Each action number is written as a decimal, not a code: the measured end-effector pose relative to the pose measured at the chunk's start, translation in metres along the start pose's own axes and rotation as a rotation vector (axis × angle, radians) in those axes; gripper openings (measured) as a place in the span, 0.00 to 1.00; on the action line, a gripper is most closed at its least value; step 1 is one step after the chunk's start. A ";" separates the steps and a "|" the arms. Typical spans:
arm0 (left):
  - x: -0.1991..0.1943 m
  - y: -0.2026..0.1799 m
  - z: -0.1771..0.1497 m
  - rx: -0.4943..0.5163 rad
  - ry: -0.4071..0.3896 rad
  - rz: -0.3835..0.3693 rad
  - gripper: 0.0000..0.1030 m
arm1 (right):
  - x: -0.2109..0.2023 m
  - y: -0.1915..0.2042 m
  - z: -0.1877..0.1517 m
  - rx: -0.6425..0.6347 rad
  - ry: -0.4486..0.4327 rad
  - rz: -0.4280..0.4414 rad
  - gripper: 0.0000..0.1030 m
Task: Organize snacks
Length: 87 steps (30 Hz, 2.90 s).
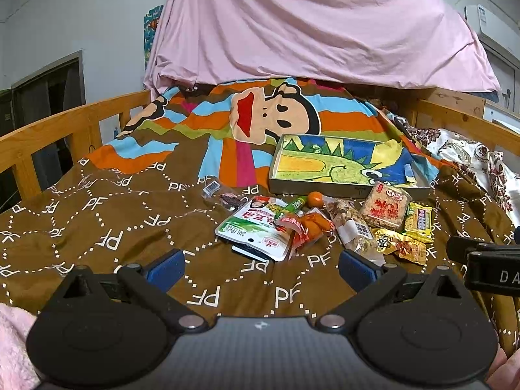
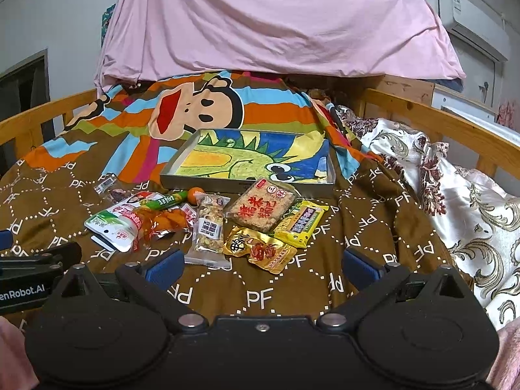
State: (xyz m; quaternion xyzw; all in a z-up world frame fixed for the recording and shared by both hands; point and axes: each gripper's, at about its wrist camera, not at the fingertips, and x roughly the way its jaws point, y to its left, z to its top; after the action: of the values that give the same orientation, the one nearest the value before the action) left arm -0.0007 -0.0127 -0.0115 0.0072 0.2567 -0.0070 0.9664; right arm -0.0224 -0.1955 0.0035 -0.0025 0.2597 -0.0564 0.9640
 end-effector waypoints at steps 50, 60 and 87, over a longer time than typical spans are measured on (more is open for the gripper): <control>0.109 0.011 0.069 0.188 0.324 -0.037 1.00 | 0.086 -0.003 0.046 -0.131 0.151 0.128 0.99; 0.131 0.020 0.089 0.188 0.311 -0.085 1.00 | 0.106 0.011 0.056 -0.138 0.144 0.097 0.99; 0.150 0.009 0.076 0.382 0.131 -0.484 0.99 | 0.185 0.026 0.068 -0.246 0.234 0.381 0.85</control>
State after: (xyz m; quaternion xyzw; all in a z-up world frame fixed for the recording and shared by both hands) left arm 0.1674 -0.0061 -0.0194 0.1276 0.3068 -0.2847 0.8992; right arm 0.1733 -0.1917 -0.0311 -0.0641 0.3702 0.1586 0.9131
